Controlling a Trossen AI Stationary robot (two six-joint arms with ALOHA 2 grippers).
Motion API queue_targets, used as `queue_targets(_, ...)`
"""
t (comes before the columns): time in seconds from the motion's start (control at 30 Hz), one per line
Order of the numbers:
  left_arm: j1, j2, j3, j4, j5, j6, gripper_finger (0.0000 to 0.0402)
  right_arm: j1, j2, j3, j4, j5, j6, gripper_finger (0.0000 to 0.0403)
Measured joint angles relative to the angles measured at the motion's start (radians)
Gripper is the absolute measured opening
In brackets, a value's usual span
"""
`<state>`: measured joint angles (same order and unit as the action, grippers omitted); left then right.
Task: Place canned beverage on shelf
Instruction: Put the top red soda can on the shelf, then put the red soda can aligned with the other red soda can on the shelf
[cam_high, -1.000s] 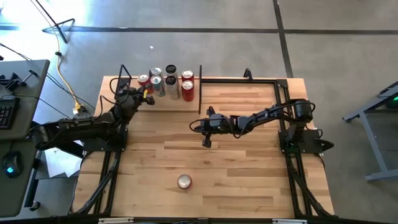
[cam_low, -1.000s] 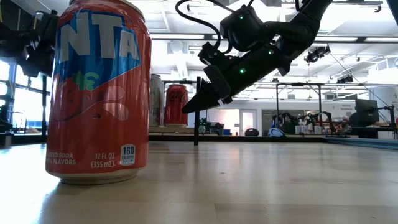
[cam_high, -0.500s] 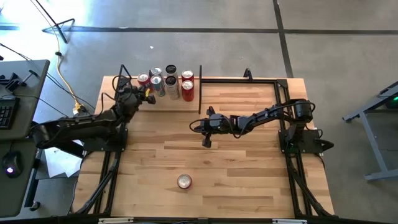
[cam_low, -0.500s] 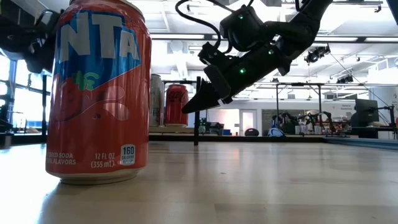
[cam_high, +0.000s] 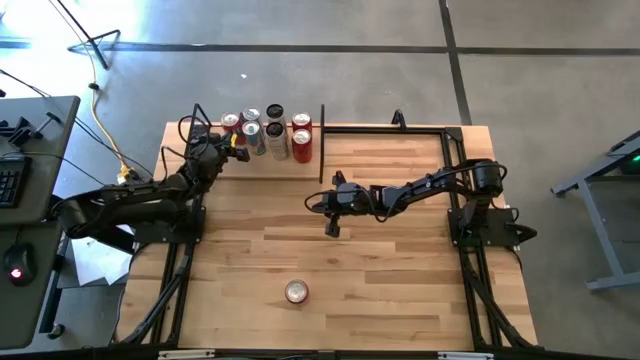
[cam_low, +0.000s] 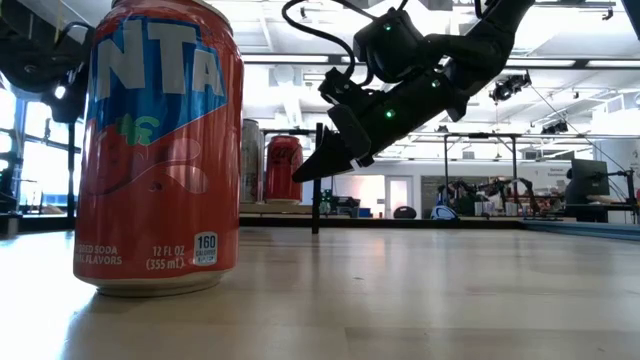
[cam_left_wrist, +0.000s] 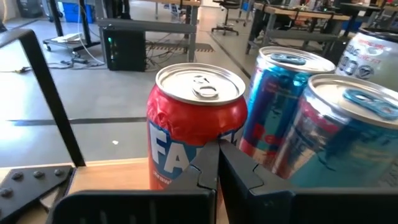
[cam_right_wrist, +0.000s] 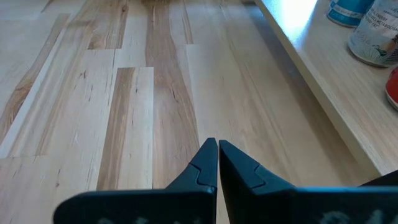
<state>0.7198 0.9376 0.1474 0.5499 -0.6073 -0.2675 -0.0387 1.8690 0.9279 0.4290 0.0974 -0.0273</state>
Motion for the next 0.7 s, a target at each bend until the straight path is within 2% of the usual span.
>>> queue_targets(0.27,0.013,-0.001,0.0,0.004,0.023,0.013,0.0,0.0,0.0,0.0,0.0,0.0,0.0,0.0)
queue_targets(0.37,-0.014,-0.018,0.0,0.008,0.06,0.017,0.0,0.0,0.0,0.0,0.001,0.01,-0.008,0.0)
queue_targets(0.53,-0.141,-0.078,0.0,-0.01,0.085,0.011,0.0,0.0,0.0,0.0,0.009,0.04,-0.026,0.0)
queue_targets(0.7,-0.331,-0.126,0.0,-0.015,0.11,0.078,0.0,0.021,-0.007,0.0,0.022,0.029,-0.027,0.0)
